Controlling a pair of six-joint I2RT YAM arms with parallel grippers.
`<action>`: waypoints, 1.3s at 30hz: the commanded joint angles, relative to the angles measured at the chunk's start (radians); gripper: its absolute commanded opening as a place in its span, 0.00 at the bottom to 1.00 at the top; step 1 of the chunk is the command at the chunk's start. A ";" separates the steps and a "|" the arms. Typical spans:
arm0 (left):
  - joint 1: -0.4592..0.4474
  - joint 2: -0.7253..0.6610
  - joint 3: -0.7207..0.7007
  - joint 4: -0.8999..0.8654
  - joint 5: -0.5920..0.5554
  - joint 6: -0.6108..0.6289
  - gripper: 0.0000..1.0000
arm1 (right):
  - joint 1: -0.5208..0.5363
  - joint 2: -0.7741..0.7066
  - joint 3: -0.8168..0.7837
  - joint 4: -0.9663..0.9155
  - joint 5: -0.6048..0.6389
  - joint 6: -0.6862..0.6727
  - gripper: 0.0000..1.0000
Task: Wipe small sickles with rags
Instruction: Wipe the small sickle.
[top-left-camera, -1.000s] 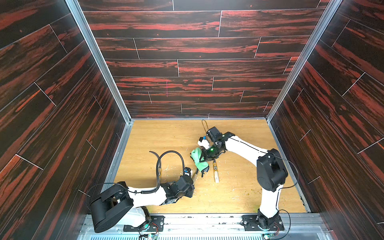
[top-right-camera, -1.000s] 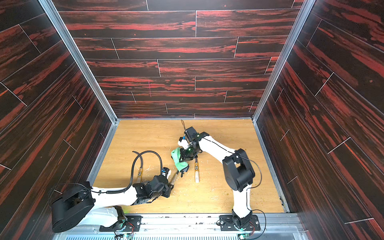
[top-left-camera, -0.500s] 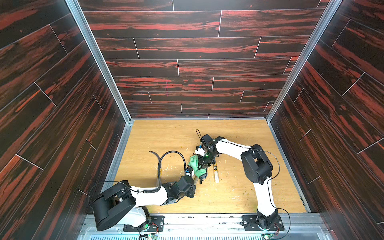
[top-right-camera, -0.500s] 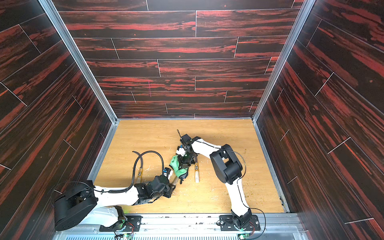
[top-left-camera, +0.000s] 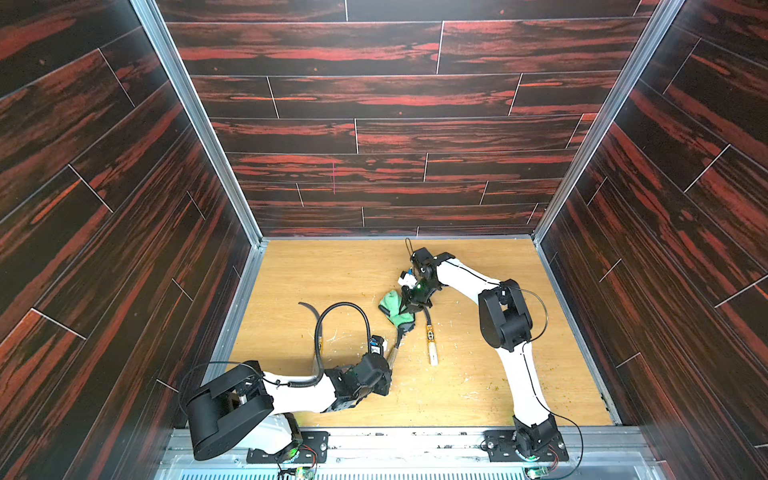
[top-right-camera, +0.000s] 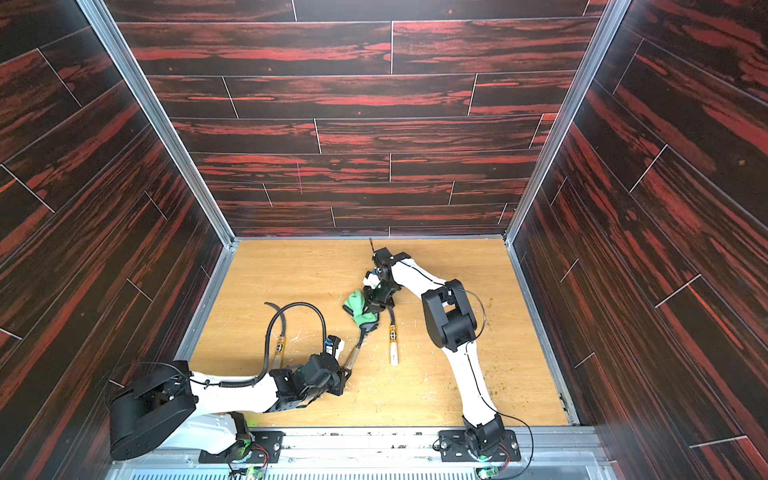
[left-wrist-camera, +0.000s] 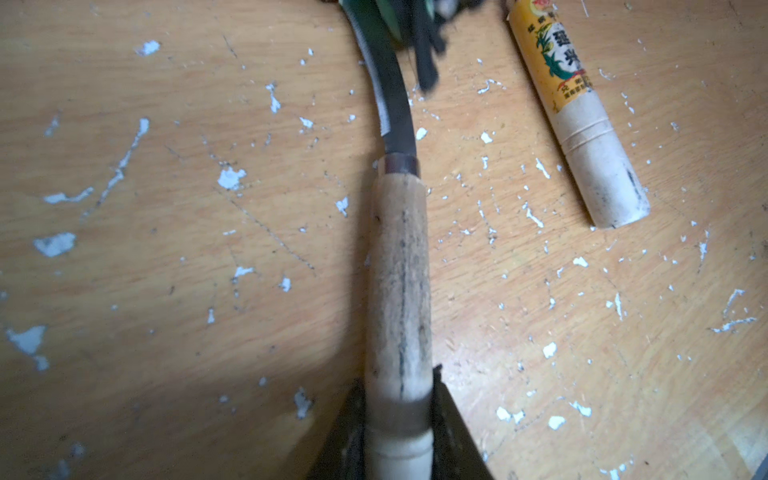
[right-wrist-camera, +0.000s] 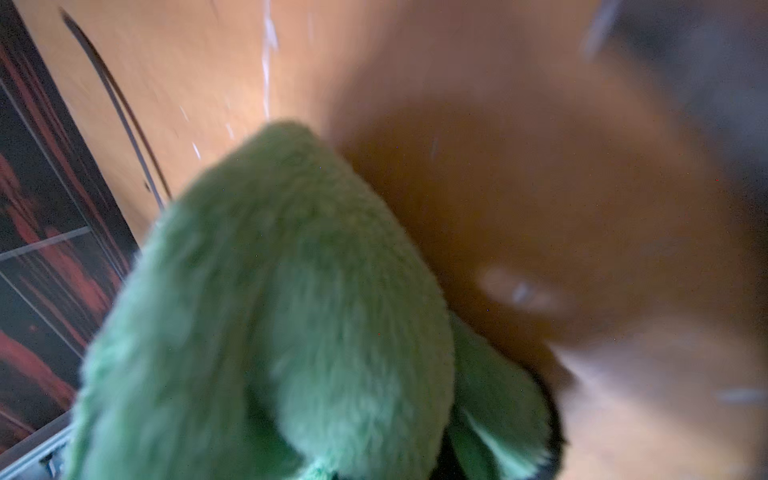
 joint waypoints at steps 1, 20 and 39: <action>-0.027 0.028 -0.039 -0.108 0.057 -0.020 0.17 | -0.040 0.073 0.110 0.037 0.033 0.004 0.00; -0.033 0.081 0.013 -0.098 0.056 0.013 0.16 | 0.025 -0.442 -0.427 0.178 0.061 0.059 0.00; -0.039 0.071 -0.008 -0.074 0.067 -0.001 0.15 | 0.039 -0.110 -0.439 0.332 0.092 0.224 0.00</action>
